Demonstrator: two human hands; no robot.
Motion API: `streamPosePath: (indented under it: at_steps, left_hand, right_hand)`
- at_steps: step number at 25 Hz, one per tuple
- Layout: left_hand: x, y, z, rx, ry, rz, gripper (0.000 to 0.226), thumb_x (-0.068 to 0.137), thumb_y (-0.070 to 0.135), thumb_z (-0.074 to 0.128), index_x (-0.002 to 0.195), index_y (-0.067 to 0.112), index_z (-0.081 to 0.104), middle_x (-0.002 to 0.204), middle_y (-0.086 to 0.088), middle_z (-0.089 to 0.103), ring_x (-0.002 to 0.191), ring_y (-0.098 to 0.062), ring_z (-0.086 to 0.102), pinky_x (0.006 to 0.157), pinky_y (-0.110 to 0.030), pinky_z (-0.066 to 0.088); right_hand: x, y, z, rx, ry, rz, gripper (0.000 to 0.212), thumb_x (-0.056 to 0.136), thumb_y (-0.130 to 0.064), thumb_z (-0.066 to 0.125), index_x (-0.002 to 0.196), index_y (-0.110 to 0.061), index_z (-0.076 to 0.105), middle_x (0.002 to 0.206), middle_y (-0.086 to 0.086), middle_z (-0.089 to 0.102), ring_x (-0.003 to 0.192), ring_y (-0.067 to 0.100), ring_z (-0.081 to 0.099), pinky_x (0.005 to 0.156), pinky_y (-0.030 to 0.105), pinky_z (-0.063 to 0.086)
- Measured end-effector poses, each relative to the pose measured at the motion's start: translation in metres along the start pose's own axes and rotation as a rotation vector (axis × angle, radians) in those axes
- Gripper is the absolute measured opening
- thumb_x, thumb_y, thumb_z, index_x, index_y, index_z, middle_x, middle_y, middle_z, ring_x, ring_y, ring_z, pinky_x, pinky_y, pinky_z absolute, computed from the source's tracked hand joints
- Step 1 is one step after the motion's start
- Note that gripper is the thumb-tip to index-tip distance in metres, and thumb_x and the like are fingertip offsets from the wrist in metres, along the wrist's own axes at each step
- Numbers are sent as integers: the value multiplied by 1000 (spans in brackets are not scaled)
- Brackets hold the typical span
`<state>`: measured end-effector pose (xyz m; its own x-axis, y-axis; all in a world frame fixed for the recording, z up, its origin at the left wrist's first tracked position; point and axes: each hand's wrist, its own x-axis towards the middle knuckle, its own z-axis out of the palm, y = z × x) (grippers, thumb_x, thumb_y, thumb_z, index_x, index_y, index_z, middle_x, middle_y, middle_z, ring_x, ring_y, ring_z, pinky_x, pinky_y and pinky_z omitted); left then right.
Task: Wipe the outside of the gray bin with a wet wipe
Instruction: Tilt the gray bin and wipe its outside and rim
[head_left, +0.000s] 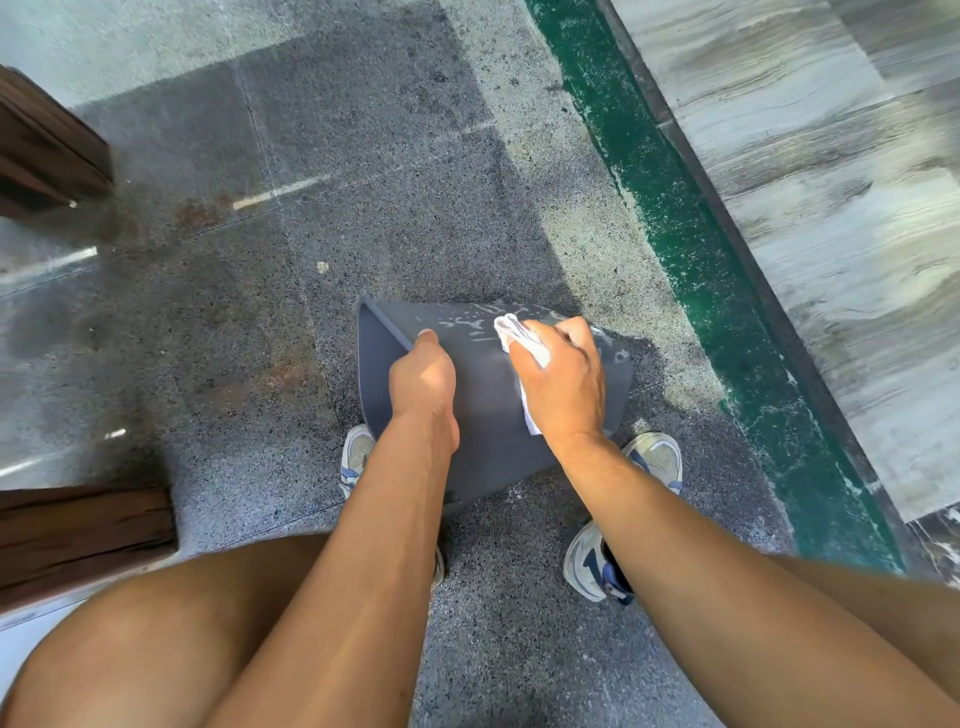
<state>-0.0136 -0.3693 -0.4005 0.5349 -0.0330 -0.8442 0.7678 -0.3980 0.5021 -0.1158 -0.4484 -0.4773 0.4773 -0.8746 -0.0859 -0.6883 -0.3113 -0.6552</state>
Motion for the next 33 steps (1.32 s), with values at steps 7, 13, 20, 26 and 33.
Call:
streamPosePath:
  at_steps: [7,13,20,26,33]
  left_hand:
    - [3,5,4,-9,5,37,52,104,42,44,147,13,41,114,6,49,102,-17,38,87,-33,26]
    - [5,5,4,11,73,54,53,103,45,44,145,13,41,106,5,47,102,-23,40,88,-36,28]
    - [0,6,7,9,83,56,36,103,43,45,128,18,47,79,12,38,97,-21,41,87,-36,28]
    - [-2,7,9,15,109,75,26,103,41,47,101,16,42,78,10,41,67,-6,36,86,-35,29]
    - [-8,4,11,-9,134,67,26,104,38,47,87,18,46,77,9,46,66,-6,40,80,-33,31]
  right_hand:
    - [14,23,-7,-61,22,63,31,91,-48,61,112,-29,74,99,-5,49,83,22,58,68,26,34]
    - [26,42,-8,-70,-4,106,34,89,-49,59,116,-31,72,100,-3,49,81,25,59,74,37,53]
    - [41,66,-13,-76,-15,145,34,92,-44,60,119,-27,71,105,1,50,83,23,59,73,32,51]
    - [53,92,-18,-100,-31,163,39,94,-45,59,126,-25,68,109,1,50,84,19,55,71,29,44]
    - [62,115,-20,-115,-22,189,43,94,-44,60,130,-23,66,112,5,53,91,22,55,75,29,42]
